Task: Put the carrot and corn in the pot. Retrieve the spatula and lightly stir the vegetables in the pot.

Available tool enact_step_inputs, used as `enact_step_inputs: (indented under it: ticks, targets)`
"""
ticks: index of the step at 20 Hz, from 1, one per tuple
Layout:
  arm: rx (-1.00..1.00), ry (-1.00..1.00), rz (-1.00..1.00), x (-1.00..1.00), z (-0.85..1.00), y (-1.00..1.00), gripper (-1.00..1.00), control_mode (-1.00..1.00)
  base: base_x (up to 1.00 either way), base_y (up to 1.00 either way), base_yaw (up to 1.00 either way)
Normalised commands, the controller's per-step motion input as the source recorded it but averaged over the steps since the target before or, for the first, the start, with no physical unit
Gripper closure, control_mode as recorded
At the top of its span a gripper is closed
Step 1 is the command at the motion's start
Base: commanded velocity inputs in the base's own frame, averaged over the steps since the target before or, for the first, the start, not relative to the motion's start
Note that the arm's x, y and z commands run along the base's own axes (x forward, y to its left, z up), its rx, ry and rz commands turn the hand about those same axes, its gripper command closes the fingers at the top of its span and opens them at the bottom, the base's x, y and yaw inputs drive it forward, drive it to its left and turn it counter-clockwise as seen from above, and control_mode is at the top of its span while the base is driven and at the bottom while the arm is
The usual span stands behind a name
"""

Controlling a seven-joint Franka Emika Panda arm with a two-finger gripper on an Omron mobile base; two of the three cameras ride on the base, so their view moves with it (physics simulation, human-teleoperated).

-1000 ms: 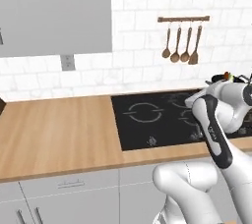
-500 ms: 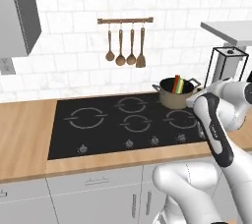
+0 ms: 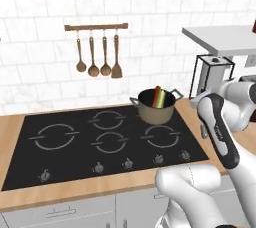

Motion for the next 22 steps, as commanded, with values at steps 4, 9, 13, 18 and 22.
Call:
enact_step_inputs:
  ticks: [4, 9, 13, 18, 22]
  targets:
    - [0.0, 0.0, 0.0, 0.0, 0.0, 0.0, 1.0, 1.0, 1.0, 0.0, -0.17]
    - [0.06, -0.02, -0.11, 0.19, 0.64, 0.08, 1.0, -1.0, 0.15, 0.0, -0.04]
    - [0.08, -0.01, -0.08, 0.49, 0.79, 0.44, 1.0, -1.0, 0.0, 0.0, 0.0]
    - [0.04, 0.0, -0.06, 0.87, 0.32, 0.62, 1.0, -1.0, 0.0, 0.0, 0.0]
    - [0.03, 0.0, -0.04, 1.0, 0.06, 0.44, 1.0, -1.0, 0.0, 0.0, 0.0]
